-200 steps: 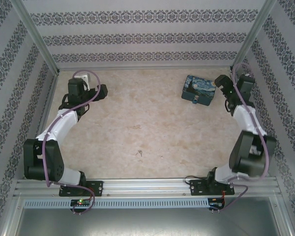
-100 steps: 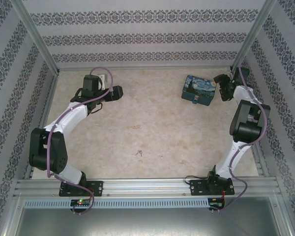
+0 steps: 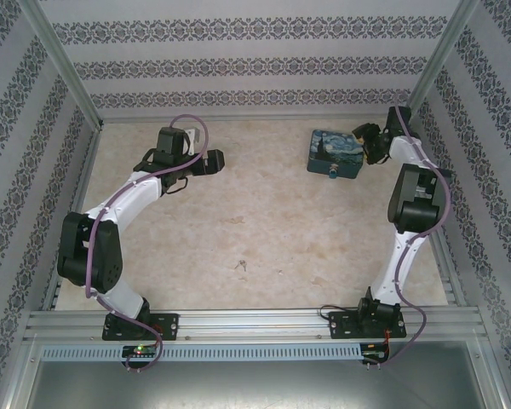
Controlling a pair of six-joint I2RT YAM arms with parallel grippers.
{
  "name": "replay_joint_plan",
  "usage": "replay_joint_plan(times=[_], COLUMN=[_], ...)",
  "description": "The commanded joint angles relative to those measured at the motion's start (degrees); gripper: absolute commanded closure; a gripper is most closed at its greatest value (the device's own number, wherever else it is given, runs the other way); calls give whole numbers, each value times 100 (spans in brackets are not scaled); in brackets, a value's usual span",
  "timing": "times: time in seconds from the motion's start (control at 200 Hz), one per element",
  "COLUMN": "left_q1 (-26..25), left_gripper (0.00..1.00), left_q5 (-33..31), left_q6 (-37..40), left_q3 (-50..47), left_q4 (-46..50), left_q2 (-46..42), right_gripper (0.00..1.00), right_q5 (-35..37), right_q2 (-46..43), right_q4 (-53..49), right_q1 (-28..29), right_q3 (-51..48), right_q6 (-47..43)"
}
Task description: Unlock the padlock with the key
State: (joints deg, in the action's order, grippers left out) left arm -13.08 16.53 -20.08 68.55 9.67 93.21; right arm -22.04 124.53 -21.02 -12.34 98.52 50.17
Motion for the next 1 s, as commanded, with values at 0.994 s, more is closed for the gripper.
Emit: replay_joint_plan(times=[0.994], left_q1=[-133], left_gripper=[0], left_q5=[604], left_q6=[-220], left_q3=[1837], left_q4=[-352], left_q2=[2102], right_gripper=[32], right_q5=[369], right_q2=[54], right_q4=[-332], right_q1=[2321], right_q3=[42], right_q6=[-693])
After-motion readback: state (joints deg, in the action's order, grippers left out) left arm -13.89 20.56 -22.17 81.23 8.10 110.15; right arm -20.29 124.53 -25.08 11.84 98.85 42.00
